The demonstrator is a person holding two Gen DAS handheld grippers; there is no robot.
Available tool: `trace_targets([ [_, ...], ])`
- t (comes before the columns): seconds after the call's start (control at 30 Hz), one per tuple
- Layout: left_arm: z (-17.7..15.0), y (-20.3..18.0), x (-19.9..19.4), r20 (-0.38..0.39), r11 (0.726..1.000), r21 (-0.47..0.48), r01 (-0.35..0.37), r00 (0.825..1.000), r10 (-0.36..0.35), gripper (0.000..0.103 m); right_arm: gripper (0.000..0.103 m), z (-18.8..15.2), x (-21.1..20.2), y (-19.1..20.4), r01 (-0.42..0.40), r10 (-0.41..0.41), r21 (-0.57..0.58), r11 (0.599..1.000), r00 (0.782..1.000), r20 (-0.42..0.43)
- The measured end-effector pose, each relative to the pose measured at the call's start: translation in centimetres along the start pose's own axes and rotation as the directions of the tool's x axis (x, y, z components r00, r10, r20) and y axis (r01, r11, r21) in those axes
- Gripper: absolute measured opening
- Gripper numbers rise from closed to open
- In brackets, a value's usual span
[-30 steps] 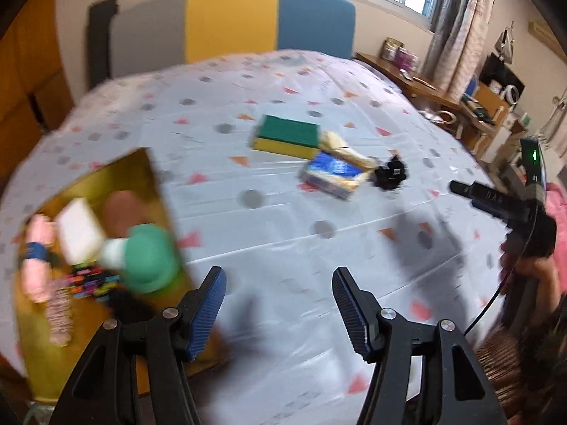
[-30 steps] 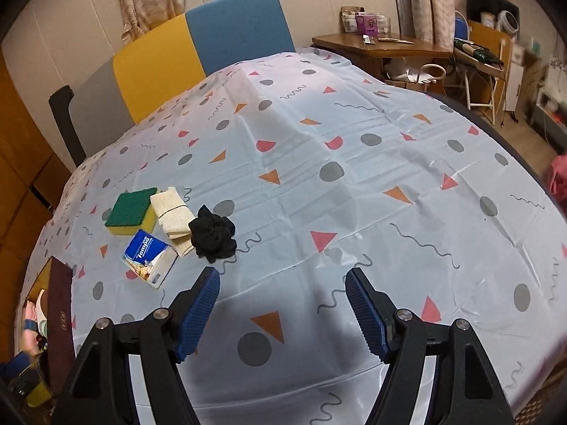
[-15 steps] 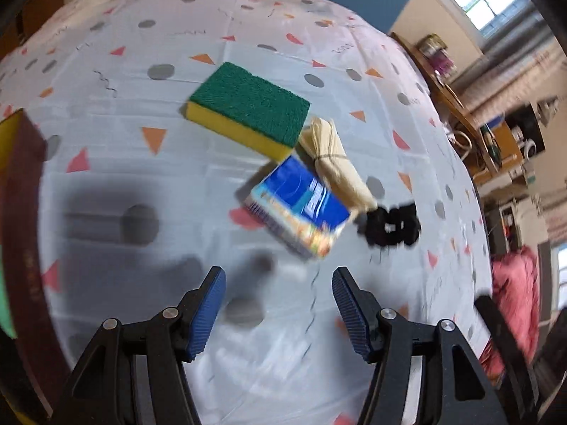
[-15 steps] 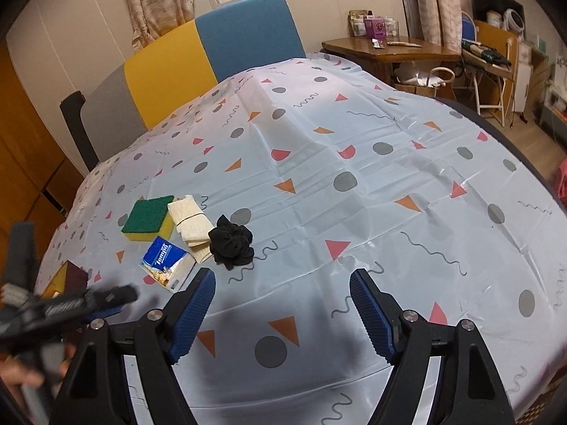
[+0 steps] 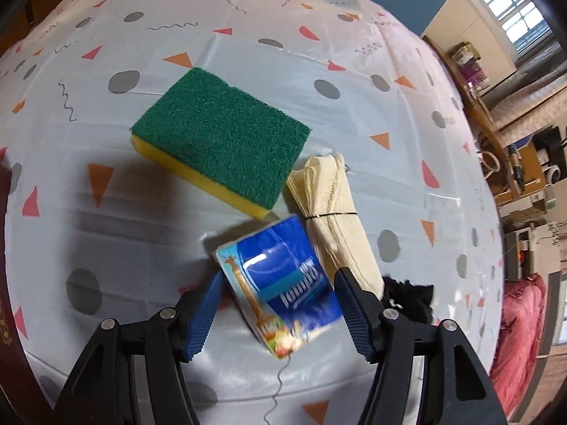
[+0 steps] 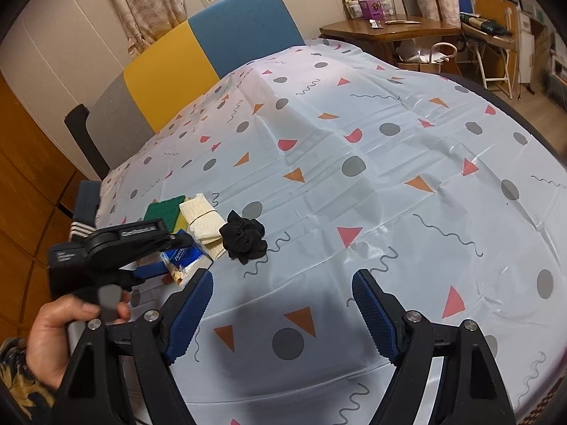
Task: Organize soft objects
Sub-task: 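Lift the tissue pack with the left gripper toward the tray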
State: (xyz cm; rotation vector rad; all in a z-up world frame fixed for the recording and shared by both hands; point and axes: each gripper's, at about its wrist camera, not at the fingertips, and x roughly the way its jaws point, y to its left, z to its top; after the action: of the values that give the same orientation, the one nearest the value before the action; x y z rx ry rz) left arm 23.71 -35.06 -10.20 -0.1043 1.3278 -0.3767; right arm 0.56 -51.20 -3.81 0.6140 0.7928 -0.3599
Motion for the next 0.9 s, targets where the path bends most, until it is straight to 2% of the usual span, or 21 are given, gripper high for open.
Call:
trace_targets([
  [0.13,-0.1,-0.8,0.8,0.006,0.995,0.093,-0.046,0.999,0.046,0.073,0.082,0.0,0.2,-0.2,0.004,-0.004,0.008,1.000,1.000,-0.003],
  [0.23,-1.0,-0.8,0.3,0.020,0.991,0.132,-0.025,1.000,0.023,0.063,0.082,0.0,0.3,-0.2,0.013,-0.013,0.003,1.000,1.000,-0.005],
  [0.37,-2.7,-0.1,-0.7,0.033,0.982,0.190,-0.020,0.999,0.013,0.058,0.082,-0.1,0.4,-0.4,0.026,-0.026,0.005,1.000,1.000,-0.007],
  [0.53,-6.9,1.3,-3.0,0.076,0.955,0.291,-0.052,0.997,0.031,0.057,0.082,-0.1,0.7,-0.5,0.049,-0.049,0.001,0.999,0.999,-0.011],
  [0.63,-10.0,1.6,-4.6,0.167,0.917,0.376,-0.131,0.983,0.073,0.056,0.082,-0.3,1.0,-0.4,0.068,-0.068,-0.015,0.998,0.997,-0.020],
  [0.73,-13.0,2.3,-5.6,0.248,0.892,0.412,-0.183,0.965,0.083,0.056,0.082,-0.6,1.5,-0.1,0.081,-0.082,-0.041,0.996,0.996,-0.035],
  [0.8,-14.8,2.6,-5.8,0.306,0.881,0.423,-0.210,0.949,0.079,0.056,0.082,-0.8,1.7,0.3,0.088,-0.091,-0.062,0.994,0.995,-0.042],
  [0.9,-16.3,3.1,-5.9,0.370,0.874,0.437,-0.212,0.928,0.040,0.056,0.082,-1.1,1.9,0.8,0.101,-0.105,-0.098,0.990,0.994,-0.040],
])
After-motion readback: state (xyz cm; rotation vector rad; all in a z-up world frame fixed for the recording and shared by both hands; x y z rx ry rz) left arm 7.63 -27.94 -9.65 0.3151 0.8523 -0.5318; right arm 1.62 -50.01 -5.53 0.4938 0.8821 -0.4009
